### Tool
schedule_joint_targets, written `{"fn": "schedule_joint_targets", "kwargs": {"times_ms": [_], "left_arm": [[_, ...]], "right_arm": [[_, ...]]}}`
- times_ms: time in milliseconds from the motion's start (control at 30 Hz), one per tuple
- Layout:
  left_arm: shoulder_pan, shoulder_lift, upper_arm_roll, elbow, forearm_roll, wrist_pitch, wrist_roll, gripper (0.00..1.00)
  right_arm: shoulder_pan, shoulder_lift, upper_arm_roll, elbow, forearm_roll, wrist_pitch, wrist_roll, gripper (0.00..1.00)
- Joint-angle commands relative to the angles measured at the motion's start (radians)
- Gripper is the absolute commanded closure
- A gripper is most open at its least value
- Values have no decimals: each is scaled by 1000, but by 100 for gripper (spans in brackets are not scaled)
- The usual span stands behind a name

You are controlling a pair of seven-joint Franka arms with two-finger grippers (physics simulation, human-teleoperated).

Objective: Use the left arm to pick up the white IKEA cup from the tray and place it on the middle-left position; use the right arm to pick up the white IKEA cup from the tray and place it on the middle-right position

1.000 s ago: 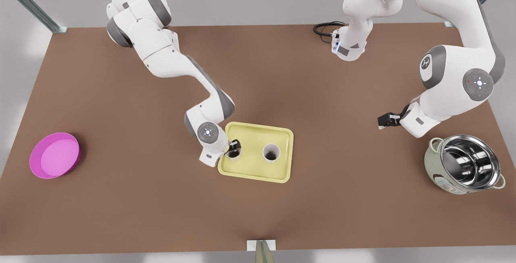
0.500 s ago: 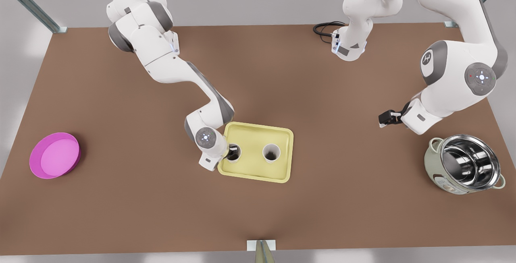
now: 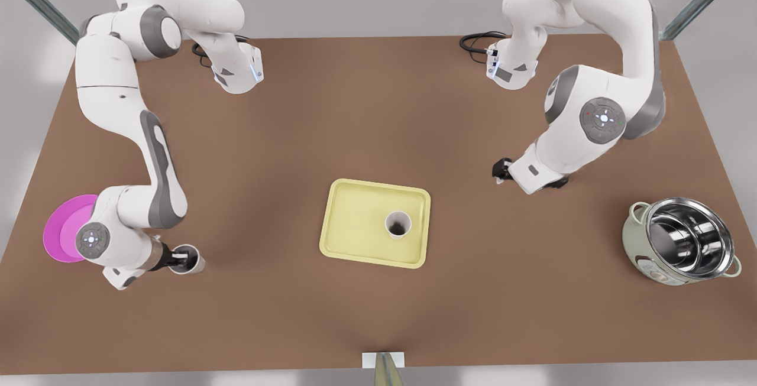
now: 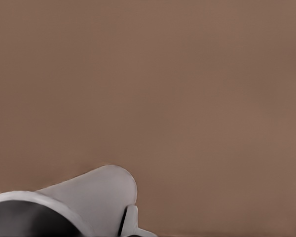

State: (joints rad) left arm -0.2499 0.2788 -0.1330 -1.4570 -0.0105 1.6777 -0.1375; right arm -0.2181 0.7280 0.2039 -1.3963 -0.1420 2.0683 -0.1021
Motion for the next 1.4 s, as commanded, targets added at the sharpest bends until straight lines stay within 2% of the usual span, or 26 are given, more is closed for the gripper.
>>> {"fn": "schedule_joint_targets", "kwargs": {"times_ms": [0,167,200,233,267,300,567,700,833,867,933,967,1000,1100,1133,1367], "left_arm": [[-86,31,0,1,46,73,-385,0],[-134,180,-2,1,18,244,-528,0],[-137,213,-2,1,4,290,-534,0],[-140,240,-2,3,7,347,-536,0],[-147,269,-2,3,9,390,-539,0],[-160,295,0,3,15,424,-540,0],[-213,388,1,23,41,571,-594,0],[-218,453,16,75,83,632,-603,0],[-220,484,23,75,83,688,-609,0],[-229,487,23,72,83,688,-610,0],[-246,485,23,60,83,685,-610,0],[-247,487,23,55,83,685,-610,0],[-247,487,23,52,83,685,-610,0],[-253,488,23,43,83,685,-610,0],[-253,488,23,35,83,685,-610,0],[-259,536,23,36,84,688,-609,0]], "right_arm": [[-12,18,-8,0,-39,-17,-576,99],[-12,41,-8,2,-38,-16,-574,96],[-12,44,-8,2,-36,-14,-570,80],[-10,47,-8,2,-33,-16,-550,28],[-10,47,-8,2,-31,-16,-550,6],[-12,47,-8,2,-31,-16,-550,2],[-12,4,-8,2,-27,-34,-556,0],[-10,-120,-8,3,22,-152,-530,0],[-6,-416,38,0,22,-425,-30,0],[-6,-446,83,-1,22,-474,50,0],[-10,-481,78,0,22,-481,48,0],[-1,-510,65,-3,28,-478,42,0],[91,-559,-24,-18,27,-478,45,0],[161,-625,-124,-96,71,-467,51,0],[255,-628,-224,-96,76,-467,44,0],[232,-607,-228,-82,91,-465,10,0]]}}
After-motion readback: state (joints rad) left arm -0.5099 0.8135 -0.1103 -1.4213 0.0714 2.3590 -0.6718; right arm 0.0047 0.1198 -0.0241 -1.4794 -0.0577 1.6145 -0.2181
